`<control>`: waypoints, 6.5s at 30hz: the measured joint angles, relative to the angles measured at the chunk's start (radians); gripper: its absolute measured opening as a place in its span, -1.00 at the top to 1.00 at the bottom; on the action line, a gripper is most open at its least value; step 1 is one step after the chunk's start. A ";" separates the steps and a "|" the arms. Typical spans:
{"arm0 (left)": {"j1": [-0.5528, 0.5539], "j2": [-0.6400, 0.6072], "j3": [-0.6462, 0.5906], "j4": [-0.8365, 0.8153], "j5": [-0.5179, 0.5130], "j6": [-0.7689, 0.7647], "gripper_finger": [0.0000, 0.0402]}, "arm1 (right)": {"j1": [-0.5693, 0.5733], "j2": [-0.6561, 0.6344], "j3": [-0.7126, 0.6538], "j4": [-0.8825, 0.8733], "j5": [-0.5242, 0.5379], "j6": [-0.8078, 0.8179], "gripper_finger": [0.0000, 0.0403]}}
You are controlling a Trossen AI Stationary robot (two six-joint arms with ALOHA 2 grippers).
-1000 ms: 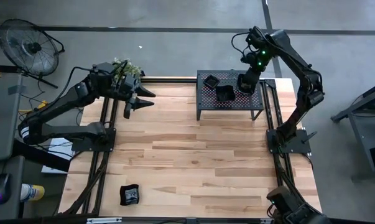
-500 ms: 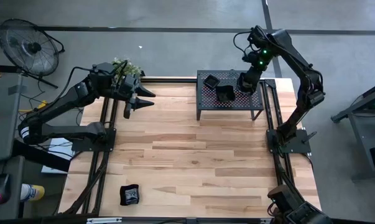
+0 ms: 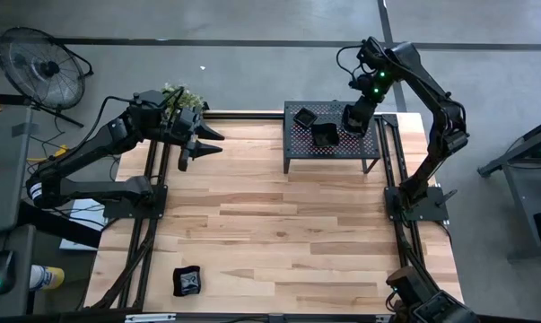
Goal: Pick & Place Mini shaped plates
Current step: Stack the black leaf-shaped plate on top of the black leaf-shaped plates on the shelf, then stack the black distorted square plate on top of the black distorted square plates on the shelf
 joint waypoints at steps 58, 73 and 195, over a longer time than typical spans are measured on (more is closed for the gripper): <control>0.000 -0.001 0.000 0.000 -0.003 -0.004 0.14 | -0.002 -0.073 -0.078 0.062 0.040 0.063 0.14; 0.000 -0.016 0.001 -0.099 -0.059 -0.079 0.14 | 0.031 -0.347 -0.077 0.076 0.043 0.098 0.19; -1.328 0.674 -0.002 -0.454 -0.614 -0.999 1.00 | 0.402 -0.586 -0.078 0.077 0.026 0.138 0.18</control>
